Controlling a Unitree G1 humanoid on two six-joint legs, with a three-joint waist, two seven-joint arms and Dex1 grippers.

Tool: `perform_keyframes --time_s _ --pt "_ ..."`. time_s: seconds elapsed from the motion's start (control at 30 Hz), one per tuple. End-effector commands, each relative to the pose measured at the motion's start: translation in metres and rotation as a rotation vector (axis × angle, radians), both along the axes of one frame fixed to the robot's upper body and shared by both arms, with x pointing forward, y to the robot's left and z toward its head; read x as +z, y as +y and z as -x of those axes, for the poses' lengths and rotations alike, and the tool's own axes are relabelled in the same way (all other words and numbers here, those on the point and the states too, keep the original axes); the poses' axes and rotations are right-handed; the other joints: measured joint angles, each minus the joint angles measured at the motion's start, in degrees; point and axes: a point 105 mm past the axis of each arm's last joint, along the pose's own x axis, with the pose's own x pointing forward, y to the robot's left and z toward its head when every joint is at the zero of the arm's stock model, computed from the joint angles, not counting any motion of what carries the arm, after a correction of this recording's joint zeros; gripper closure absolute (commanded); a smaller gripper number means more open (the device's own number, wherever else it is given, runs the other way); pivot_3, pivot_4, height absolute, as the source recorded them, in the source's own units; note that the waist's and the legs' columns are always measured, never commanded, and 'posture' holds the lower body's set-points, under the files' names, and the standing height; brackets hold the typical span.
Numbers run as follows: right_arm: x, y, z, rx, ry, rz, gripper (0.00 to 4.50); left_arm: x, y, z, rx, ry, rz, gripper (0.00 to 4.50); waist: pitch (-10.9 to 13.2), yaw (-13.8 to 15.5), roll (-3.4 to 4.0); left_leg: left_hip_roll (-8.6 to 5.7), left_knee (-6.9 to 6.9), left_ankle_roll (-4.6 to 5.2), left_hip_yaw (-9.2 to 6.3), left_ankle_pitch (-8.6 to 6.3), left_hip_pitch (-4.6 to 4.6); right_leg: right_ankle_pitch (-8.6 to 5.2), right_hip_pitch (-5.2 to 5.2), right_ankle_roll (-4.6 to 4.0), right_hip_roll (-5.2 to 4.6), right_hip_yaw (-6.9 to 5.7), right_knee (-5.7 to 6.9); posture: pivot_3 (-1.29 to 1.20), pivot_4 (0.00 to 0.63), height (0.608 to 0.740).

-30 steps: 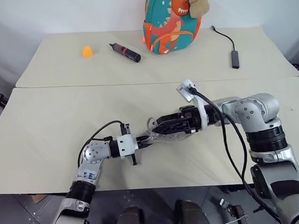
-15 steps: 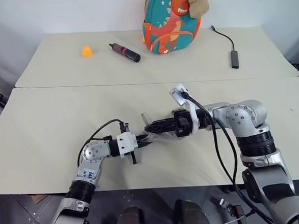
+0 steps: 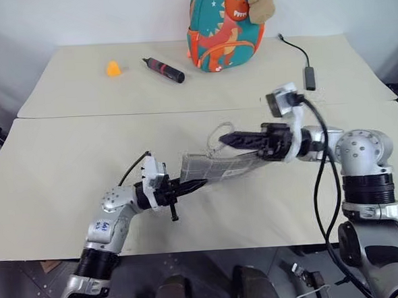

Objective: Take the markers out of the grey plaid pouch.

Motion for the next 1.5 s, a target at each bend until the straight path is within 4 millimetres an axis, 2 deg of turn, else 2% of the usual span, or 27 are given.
perform_keyframes --time_s 0.03,0.23,0.37,0.5,0.6,0.73,0.83,0.93,1.13,1.17,1.23,1.33,1.5 --pt "0.030 -0.025 -0.007 -0.114 -0.096 -0.093 4.46 0.004 0.007 0.005 0.000 0.063 0.037 4.50 0.00 0.10 0.00 0.00 0.00 0.00 0.00 0.00 0.00 0.00 0.00 0.00 0.00 0.00 0.00 0.00 0.150 0.740" --pt "0.030 -0.054 -0.020 -0.266 -0.067 -0.141 4.46 0.003 0.011 0.005 0.012 0.086 0.030 4.50 0.00 0.33 0.00 -0.06 0.00 0.00 0.12 0.00 -0.02 0.00 0.01 0.00 -0.01 0.00 -0.02 0.00 0.150 0.740" --pt "0.030 -0.063 -0.018 -0.297 -0.069 -0.174 4.46 0.006 0.012 0.003 0.021 0.094 0.050 4.50 0.00 0.23 0.00 -0.04 -0.03 0.00 0.26 0.00 -0.02 0.00 0.01 0.00 0.01 -0.01 -0.04 0.00 0.150 0.740" --pt "0.031 -0.082 -0.021 -0.378 -0.058 -0.215 4.46 0.010 0.015 0.002 0.023 0.113 0.078 4.50 0.00 0.23 0.00 -0.03 -0.03 0.00 0.34 0.00 -0.02 0.00 0.01 0.00 0.01 0.00 -0.04 0.00 0.150 0.740" --pt "0.027 -0.099 -0.023 -0.453 -0.049 -0.217 4.46 0.012 0.020 0.001 0.025 0.137 0.102 4.50 0.00 0.30 0.00 -0.03 -0.03 0.00 0.36 0.00 -0.02 0.00 0.01 0.00 0.01 0.00 -0.04 0.00 0.150 0.740" --pt "0.021 -0.133 -0.023 -0.586 -0.048 -0.195 4.46 0.016 0.028 0.001 0.021 0.182 0.131 4.50 0.00 0.48 0.00 -0.05 -0.03 0.00 0.46 0.00 -0.04 0.00 0.02 0.00 0.00 -0.01 -0.07 0.00 0.150 0.740" --pt "0.016 -0.148 -0.023 -0.643 -0.049 -0.168 4.46 0.016 0.031 0.003 0.008 0.201 0.128 4.50 0.00 0.28 0.00 -0.02 -0.05 0.00 0.50 0.00 -0.03 0.00 0.02 0.00 0.01 0.00 -0.08 0.00 0.150 0.740" --pt "0.009 -0.156 -0.023 -0.681 -0.045 -0.144 4.46 0.017 0.031 0.003 -0.007 0.206 0.129 4.50 0.03 0.25 0.04 -0.02 -0.06 0.00 0.57 0.01 -0.01 0.00 0.02 0.00 0.01 0.02 -0.08 0.00 0.150 0.740" --pt "0.001 -0.151 -0.021 -0.653 0.010 -0.148 4.46 0.017 0.026 0.001 -0.019 0.197 0.112 4.50 0.02 0.25 0.04 0.01 -0.07 -0.01 0.60 0.01 0.01 0.00 0.02 0.00 0.03 0.04 -0.09 0.00 0.150 0.740" --pt "0.003 -0.148 -0.017 -0.615 0.038 -0.166 4.30 0.017 0.025 0.000 -0.018 0.176 0.100 4.50 0.02 0.27 0.04 0.01 -0.07 -0.01 0.60 0.01 0.01 0.00 0.02 0.00 0.03 0.04 -0.09 0.00 0.150 0.740" --pt "-0.003 -0.144 -0.009 -0.588 0.013 -0.073 3.89 0.018 0.022 -0.003 0.000 0.079 0.051 4.50 0.02 0.39 0.04 0.01 -0.07 -0.01 0.59 0.01 0.00 0.00 0.02 0.00 0.03 0.03 -0.09 0.00 0.150 0.740" --pt "-0.009 -0.145 -0.002 -0.580 -0.021 0.012 2.89 0.020 0.017 -0.007 0.029 -0.038 0.019 4.50 0.02 1.01 0.04 -0.02 -0.07 0.00 0.56 0.01 -0.02 0.00 0.03 0.00 0.03 0.01 -0.14 0.00 0.150 0.740" --pt "-0.003 -0.173 0.008 -0.649 -0.198 0.198 1.25 0.015 0.001 -0.005 -0.009 -0.230 -0.030 4.50 0.02 1.89 0.05 -0.06 -0.07 0.01 0.61 0.01 -0.04 0.03 0.04 0.06 0.02 0.02 -0.27 0.00 0.150 0.740"
